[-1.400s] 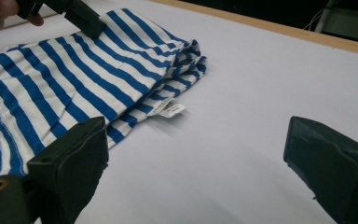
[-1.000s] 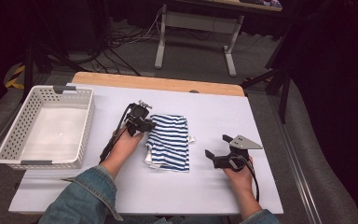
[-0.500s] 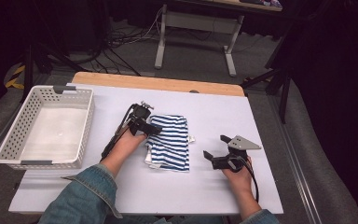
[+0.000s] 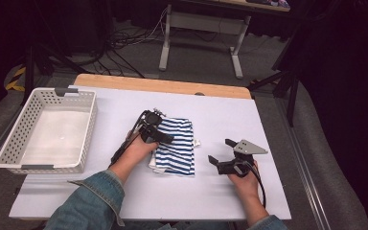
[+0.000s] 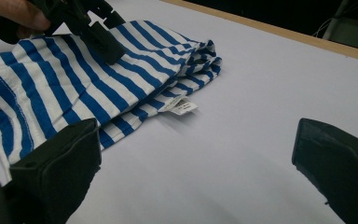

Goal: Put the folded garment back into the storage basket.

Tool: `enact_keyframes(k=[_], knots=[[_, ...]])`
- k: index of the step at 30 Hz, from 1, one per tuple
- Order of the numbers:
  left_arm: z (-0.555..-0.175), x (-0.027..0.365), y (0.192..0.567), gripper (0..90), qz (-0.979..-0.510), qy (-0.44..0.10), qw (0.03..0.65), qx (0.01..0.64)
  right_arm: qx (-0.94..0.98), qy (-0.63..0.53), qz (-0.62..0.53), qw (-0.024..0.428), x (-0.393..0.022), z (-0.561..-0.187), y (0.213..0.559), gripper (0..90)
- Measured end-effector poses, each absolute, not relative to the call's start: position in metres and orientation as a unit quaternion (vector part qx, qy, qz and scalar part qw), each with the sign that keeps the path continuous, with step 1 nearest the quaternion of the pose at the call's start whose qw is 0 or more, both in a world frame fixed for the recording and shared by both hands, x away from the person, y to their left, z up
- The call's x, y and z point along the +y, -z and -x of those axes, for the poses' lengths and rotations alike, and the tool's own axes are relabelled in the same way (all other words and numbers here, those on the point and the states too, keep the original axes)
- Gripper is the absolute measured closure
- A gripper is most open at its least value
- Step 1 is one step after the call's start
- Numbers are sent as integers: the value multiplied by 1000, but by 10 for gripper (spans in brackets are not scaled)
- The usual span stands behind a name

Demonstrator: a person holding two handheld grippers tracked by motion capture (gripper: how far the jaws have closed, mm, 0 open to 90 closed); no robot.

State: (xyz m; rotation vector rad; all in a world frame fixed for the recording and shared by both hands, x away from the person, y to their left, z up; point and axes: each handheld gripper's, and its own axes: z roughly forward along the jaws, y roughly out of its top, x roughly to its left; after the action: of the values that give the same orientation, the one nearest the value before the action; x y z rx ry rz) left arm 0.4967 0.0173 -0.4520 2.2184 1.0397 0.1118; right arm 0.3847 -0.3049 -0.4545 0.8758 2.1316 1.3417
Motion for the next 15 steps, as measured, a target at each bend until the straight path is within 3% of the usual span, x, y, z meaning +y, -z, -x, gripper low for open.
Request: enact_keyframes(k=[15], knots=[[-488,-1,456,24,-871,-93,298,380,777,-489,-319,233,-305,-385,455,17]])
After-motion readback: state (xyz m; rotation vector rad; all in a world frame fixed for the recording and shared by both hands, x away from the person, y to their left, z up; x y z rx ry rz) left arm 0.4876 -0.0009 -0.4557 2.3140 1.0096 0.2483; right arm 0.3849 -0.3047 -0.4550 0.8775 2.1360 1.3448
